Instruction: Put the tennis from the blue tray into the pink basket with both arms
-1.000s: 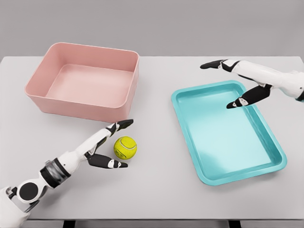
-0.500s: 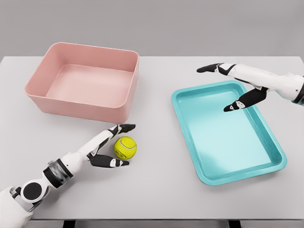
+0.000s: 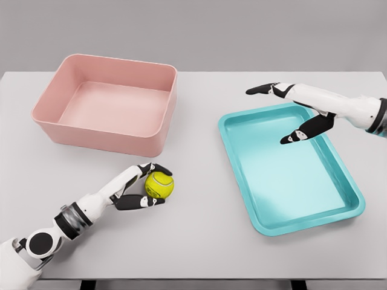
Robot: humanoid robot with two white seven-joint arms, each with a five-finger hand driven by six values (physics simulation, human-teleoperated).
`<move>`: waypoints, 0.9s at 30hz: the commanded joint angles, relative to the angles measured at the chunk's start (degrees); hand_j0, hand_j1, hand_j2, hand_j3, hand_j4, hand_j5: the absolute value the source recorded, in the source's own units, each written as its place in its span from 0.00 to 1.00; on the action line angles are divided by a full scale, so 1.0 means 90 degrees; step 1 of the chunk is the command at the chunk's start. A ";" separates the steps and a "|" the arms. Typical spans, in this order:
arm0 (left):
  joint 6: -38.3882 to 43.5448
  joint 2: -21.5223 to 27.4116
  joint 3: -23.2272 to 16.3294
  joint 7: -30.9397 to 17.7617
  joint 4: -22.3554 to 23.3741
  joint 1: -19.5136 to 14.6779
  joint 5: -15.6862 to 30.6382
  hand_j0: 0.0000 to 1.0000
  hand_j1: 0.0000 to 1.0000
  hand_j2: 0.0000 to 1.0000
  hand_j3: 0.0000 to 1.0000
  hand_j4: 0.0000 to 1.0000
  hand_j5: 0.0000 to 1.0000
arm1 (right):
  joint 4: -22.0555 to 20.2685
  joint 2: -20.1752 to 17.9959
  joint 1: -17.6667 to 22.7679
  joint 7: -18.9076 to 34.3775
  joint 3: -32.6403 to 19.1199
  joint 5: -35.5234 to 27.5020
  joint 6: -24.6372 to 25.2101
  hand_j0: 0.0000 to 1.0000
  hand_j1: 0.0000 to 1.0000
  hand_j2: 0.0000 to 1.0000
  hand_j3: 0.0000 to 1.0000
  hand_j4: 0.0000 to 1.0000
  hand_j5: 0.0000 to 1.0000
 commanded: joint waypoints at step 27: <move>-0.0763 0.0278 0.0295 0.0008 -0.1068 -0.0527 0.0335 0.49 0.49 0.49 0.49 0.49 0.49 | 0.0025 0.0002 0.0000 -0.0003 0.0017 -0.0047 0.0026 1.00 1.00 1.00 1.00 1.00 1.00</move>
